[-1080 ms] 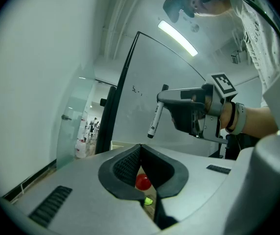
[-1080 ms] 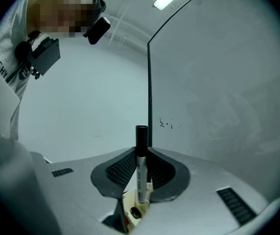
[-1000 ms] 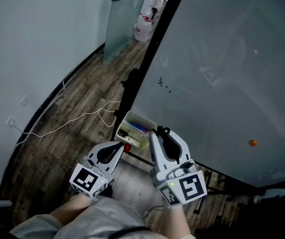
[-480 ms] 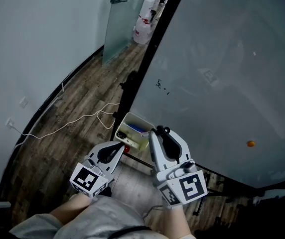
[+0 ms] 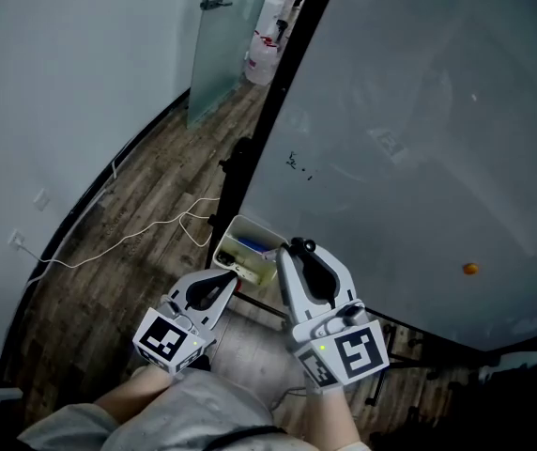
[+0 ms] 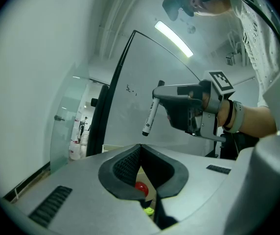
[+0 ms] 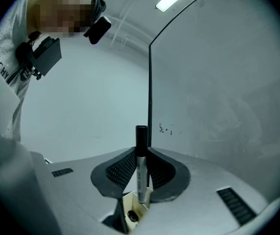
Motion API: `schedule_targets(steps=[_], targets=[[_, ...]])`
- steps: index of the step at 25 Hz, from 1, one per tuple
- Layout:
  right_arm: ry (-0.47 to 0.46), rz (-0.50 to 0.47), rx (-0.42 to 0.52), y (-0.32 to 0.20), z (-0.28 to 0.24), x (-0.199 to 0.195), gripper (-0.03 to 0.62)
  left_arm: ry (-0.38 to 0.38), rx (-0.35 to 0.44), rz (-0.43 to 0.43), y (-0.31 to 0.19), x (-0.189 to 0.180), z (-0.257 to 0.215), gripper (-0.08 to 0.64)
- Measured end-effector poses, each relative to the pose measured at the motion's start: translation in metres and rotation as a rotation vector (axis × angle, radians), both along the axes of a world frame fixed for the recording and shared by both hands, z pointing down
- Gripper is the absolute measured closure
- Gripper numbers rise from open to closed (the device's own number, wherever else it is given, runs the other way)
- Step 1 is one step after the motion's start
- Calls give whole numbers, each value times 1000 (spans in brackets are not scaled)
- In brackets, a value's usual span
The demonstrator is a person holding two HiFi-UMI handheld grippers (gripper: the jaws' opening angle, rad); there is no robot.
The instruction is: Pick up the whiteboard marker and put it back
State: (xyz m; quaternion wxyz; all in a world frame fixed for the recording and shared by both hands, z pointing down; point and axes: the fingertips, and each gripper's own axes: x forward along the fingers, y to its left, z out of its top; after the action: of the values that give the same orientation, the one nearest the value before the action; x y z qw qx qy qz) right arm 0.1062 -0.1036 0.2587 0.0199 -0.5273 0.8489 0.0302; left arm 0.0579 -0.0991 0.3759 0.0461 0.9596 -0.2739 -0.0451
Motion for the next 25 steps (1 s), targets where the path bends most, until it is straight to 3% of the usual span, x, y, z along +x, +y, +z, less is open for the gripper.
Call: schedule_targets(steps=[15,25], targets=[[-4,11,-13,-6,5,7,515,13,5,11,-8,5,-3,545],[-23,-5,-62,-11,37,4,515,-21,-1,-57,-11,-15,4,545]])
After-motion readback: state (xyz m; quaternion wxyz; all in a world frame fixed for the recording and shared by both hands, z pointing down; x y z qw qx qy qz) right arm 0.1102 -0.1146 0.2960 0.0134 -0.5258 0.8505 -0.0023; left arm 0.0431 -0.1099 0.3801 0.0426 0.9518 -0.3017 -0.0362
